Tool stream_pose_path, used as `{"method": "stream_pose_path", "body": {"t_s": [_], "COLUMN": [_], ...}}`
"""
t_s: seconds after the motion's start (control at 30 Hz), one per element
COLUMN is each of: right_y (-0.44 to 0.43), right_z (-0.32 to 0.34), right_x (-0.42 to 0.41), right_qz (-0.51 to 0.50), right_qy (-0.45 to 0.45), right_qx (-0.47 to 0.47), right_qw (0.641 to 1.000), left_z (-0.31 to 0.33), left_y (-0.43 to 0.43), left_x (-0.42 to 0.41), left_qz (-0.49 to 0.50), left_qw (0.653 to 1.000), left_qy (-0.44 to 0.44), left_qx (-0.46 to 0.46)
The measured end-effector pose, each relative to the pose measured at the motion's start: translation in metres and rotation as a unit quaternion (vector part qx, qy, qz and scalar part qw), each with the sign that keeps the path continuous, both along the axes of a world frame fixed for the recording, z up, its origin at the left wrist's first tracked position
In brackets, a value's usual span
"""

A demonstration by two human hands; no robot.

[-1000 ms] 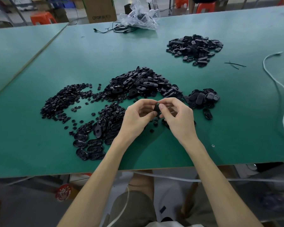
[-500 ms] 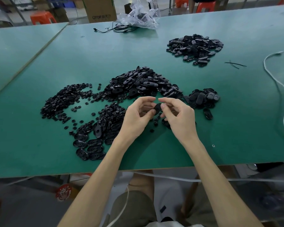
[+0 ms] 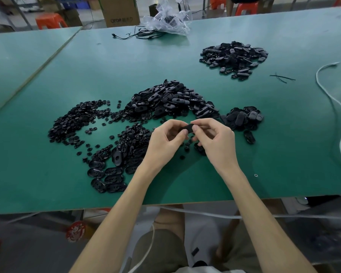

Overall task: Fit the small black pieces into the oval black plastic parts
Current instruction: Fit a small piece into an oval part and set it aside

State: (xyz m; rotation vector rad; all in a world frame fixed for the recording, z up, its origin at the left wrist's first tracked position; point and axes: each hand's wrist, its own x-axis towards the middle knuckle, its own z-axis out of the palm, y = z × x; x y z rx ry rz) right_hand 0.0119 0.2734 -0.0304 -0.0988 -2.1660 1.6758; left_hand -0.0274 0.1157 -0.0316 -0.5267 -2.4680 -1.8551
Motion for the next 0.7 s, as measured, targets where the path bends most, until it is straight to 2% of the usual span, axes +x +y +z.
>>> {"method": "stream_pose_path", "body": {"t_s": [0.7], "right_y": [-0.0012], "right_z": [0.0004], "right_x": [0.0006], "right_qz": [0.006], "right_qy": [0.013], "right_qx": [0.034], "right_qw": [0.999], "left_z": [-0.002], "left_y": [-0.0006], "left_x": [-0.0018], "left_qz": [-0.007], "left_qw": [1.0], "left_qy": [0.001], "left_qx": [-0.004]}}
